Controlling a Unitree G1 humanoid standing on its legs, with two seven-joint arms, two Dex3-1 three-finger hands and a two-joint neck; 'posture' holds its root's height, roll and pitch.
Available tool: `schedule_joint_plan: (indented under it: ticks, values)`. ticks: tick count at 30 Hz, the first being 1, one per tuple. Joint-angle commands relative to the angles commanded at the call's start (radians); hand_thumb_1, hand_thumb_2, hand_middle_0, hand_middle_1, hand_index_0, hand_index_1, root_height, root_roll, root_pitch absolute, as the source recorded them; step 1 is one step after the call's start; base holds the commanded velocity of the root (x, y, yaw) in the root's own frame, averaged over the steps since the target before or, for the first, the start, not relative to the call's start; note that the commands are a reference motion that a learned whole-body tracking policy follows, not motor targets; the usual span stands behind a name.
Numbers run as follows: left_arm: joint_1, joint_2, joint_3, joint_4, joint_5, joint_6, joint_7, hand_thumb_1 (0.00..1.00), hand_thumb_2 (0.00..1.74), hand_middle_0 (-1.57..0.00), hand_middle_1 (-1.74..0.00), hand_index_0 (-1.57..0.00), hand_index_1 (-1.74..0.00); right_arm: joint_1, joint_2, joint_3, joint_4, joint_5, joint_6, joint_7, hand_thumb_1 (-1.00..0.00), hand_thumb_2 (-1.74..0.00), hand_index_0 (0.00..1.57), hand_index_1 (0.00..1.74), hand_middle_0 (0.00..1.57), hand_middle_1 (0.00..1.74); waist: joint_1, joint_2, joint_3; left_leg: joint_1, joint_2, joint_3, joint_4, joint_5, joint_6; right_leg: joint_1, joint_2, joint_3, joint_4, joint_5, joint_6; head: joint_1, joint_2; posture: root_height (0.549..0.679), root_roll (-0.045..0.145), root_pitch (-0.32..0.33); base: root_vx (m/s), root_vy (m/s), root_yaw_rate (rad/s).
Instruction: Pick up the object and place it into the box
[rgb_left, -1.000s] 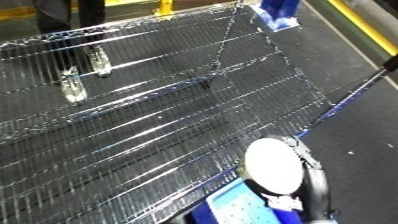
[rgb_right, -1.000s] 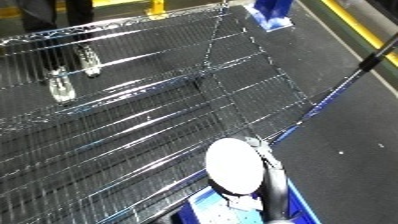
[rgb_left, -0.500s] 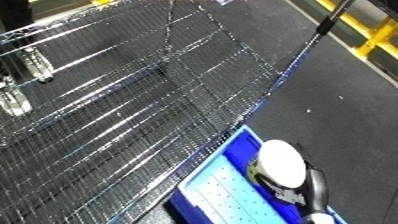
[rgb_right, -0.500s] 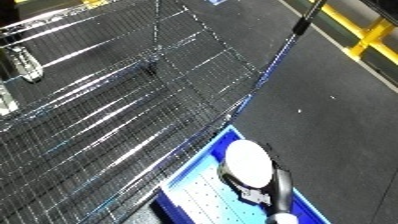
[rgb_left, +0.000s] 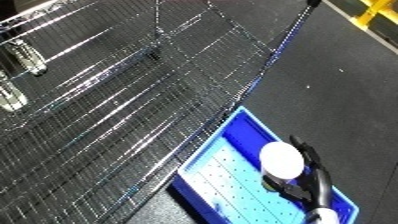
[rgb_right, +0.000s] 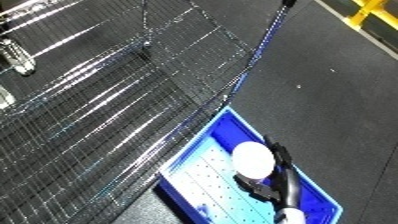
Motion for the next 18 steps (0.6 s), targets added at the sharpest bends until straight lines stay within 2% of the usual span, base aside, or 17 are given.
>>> schedule_joint_plan:
  ticks: [11,14,18]
  values:
    - [0.003,-0.001,0.003,-0.002,-0.008,0.009,0.004,1.0,1.74,-1.57,-1.74,-1.57,-1.74,0.008,0.012,-0.004,-0.017,0.004,0.002,0.034,0.0,0.0,0.0,0.0,0.0,0.0,0.005,-0.006,0.0,0.004,0.001,-0.008,-0.014,0.012,-0.0001,0.006,0.0072,-0.005,-0.004,0.0,-0.0035,-0.033,-0.017,0.658,0.101,0.034,0.005,-0.007,0.046]
    - [0.012,-0.002,0.008,-0.009,-0.004,0.016,0.001,1.0,1.74,-1.57,-1.74,-1.57,-1.74,0.022,0.023,0.011,-0.054,-0.039,0.014,0.065,0.0,0.0,0.0,0.0,0.0,0.0,0.012,-0.015,0.002,0.002,0.002,-0.013,-0.017,0.017,-0.0004,0.011,0.0111,-0.007,-0.007,0.001,-0.0053,-0.069,-0.028,0.658,0.099,0.031,0.013,-0.027,0.079]
    - [0.021,0.0,0.013,-0.015,0.004,0.018,-0.002,1.0,1.74,-1.57,-1.74,-1.57,-1.74,0.031,0.032,0.03,-0.095,-0.093,0.021,0.076,0.0,0.0,0.0,0.0,0.0,0.0,0.019,-0.025,0.003,0.002,0.004,-0.017,-0.021,0.022,0.0009,0.015,0.0144,-0.009,-0.009,0.002,-0.0056,-0.108,-0.033,0.658,0.096,0.028,0.011,-0.038,0.096]
